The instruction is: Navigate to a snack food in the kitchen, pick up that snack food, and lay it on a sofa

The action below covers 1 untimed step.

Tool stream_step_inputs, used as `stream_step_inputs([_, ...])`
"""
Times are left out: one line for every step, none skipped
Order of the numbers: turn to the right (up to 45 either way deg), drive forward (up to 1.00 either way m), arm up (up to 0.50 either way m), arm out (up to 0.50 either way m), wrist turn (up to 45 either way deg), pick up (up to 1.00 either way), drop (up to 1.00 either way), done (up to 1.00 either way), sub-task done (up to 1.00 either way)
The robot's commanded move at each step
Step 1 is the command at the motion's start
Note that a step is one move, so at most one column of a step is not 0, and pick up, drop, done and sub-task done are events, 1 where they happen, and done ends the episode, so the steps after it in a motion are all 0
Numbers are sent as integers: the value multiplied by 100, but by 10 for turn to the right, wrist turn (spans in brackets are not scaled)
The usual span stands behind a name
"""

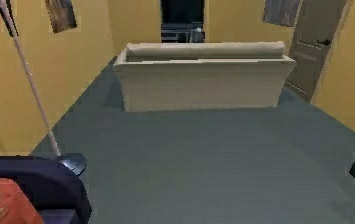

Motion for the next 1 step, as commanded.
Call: stream_step_inputs([0,100,0,0,0,0,0,0,0])
